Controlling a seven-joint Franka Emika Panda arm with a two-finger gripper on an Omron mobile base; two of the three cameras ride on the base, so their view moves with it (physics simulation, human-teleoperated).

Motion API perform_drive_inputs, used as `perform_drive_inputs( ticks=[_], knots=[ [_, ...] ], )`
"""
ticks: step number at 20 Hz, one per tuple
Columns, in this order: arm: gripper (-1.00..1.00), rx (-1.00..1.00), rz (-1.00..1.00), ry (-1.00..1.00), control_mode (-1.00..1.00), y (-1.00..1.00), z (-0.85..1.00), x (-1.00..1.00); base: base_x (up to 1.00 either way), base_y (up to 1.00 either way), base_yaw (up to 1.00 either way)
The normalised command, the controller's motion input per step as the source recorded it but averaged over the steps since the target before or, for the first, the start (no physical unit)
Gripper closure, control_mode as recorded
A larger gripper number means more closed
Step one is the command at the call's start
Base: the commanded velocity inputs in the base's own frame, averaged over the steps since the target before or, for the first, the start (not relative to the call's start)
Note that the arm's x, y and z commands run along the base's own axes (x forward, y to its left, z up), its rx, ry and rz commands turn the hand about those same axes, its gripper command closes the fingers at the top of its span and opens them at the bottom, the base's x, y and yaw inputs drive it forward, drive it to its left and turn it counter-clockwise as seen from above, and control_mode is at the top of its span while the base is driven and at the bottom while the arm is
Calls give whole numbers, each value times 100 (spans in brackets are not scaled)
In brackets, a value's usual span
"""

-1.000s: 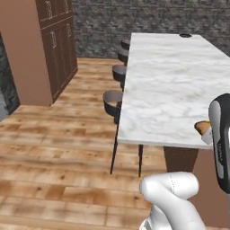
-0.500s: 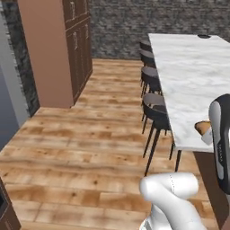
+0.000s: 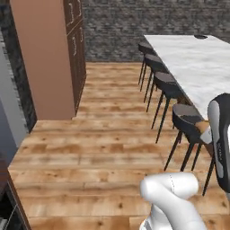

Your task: Take the chicken drumstick from the fridge and place it on the digital scale on the counter by the fridge. Wait a few seconds for a reading, then move it to the plate on the dining counter.

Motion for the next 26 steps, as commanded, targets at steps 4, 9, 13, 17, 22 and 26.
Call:
perform_drive_inputs(
  ticks=[4,9,13,17,22,26],
  knots=[
    [100,0,0,0,100,0,0,0,100,98,-41],
    [100,0,0,0,100,0,0,0,100,97,-41],
    [100,0,0,0,100,0,0,0,100,96,-40],
    [100,0,0,0,100,0,0,0,100,90,-36],
    [100,0,0,0,100,0,0,0,100,65,-18],
    [100,0,0,0,100,0,0,0,100,-5,40]
  ],
)
